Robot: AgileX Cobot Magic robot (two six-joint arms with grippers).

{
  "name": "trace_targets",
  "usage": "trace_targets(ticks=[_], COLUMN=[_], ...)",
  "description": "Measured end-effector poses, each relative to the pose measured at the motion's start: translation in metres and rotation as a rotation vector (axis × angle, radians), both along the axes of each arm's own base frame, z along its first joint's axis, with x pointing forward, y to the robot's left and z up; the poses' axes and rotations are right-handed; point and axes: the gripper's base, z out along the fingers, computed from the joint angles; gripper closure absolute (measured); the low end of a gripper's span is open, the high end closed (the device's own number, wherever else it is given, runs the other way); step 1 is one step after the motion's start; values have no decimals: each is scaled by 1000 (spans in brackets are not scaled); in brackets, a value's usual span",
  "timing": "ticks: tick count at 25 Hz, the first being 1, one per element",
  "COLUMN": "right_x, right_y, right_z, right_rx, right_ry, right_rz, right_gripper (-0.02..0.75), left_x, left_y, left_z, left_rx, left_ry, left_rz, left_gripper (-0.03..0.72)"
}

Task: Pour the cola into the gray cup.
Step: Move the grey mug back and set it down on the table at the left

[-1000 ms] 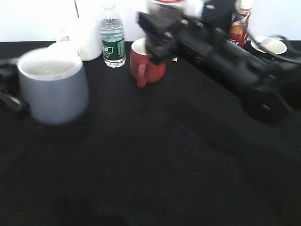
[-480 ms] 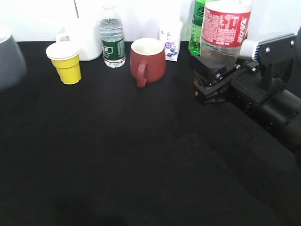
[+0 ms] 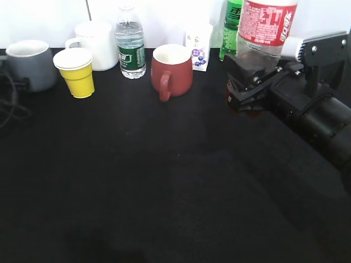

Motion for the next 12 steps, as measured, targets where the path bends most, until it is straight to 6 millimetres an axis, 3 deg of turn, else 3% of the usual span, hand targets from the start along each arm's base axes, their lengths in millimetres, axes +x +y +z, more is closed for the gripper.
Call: trace_targets(ticks=[4, 8, 12], right_x=[0, 1, 2], right_y=[-1, -1, -3], right_z=[0, 0, -1], right_rx=[-7, -20, -32], right_ry=[-3, -9, -7], right_rz=[-11, -20, -46], right_gripper=[353, 353, 353], left_x=[5, 3, -36], left_y=[0, 1, -1], left_z=[-5, -6, -8], left_rx=[-8, -13, -5], left_ry=[-4, -1, 56], left_rz=[-6, -1, -9], left_gripper=[596, 379, 344])
